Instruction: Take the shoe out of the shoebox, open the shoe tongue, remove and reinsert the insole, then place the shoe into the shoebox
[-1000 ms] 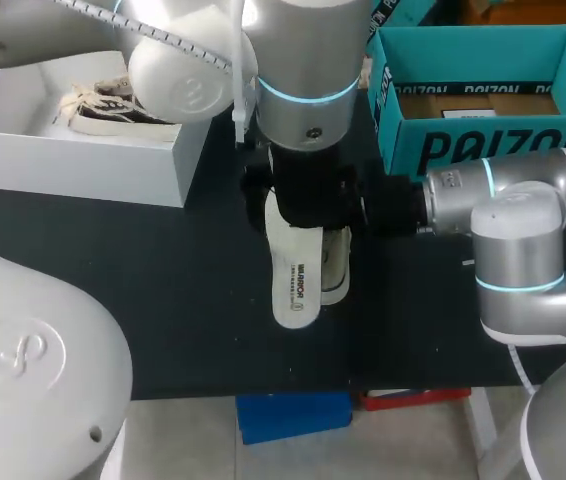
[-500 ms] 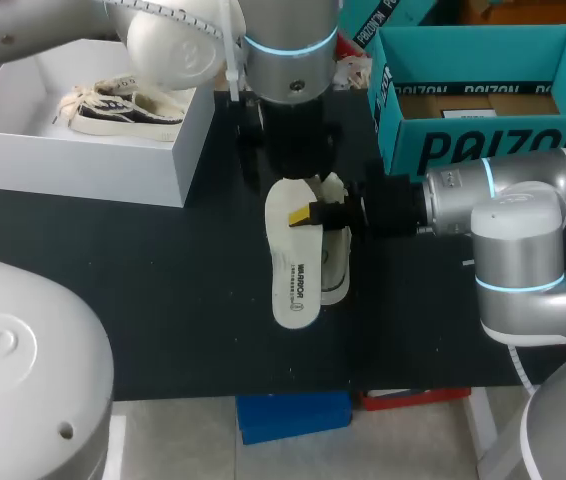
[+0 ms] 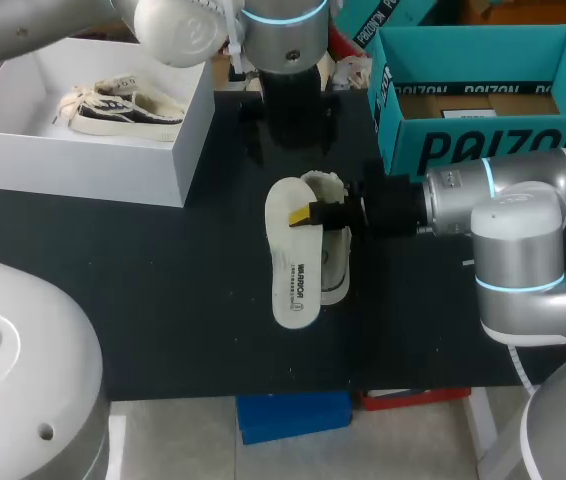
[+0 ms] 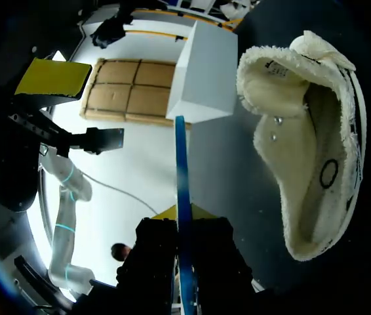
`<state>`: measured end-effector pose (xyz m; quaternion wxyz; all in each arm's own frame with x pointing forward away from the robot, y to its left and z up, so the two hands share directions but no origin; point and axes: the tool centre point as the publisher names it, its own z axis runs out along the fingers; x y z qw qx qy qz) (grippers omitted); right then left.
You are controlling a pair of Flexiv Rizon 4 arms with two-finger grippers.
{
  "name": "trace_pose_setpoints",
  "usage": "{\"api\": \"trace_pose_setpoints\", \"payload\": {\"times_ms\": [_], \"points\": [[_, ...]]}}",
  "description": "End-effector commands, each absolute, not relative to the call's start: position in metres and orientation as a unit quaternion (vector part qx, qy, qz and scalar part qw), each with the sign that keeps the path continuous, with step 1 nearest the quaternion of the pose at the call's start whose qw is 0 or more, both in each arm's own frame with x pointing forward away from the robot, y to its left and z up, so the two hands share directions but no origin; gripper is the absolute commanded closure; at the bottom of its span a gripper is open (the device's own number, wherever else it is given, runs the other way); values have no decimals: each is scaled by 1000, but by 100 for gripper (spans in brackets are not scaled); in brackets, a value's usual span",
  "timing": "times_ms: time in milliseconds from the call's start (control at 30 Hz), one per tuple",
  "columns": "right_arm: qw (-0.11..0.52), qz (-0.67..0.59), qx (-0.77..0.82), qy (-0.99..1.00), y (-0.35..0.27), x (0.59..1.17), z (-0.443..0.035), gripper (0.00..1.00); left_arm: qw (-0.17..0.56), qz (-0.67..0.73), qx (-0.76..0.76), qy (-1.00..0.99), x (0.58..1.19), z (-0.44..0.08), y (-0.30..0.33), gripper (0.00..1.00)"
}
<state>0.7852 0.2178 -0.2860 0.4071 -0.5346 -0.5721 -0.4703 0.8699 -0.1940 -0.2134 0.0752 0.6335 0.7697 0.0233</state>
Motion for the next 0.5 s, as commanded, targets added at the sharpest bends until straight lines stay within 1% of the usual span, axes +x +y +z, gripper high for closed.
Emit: {"api": "trace_pose_setpoints", "payload": {"times_ms": [33, 500], "points": [[407, -470, -535, -572, 218, 785, -286, 100, 79, 26, 633, 769, 857, -210, -193, 0], [407, -470, -535, -572, 218, 785, -286, 100, 89, 22, 639, 764, 776, -193, -184, 0]]}}
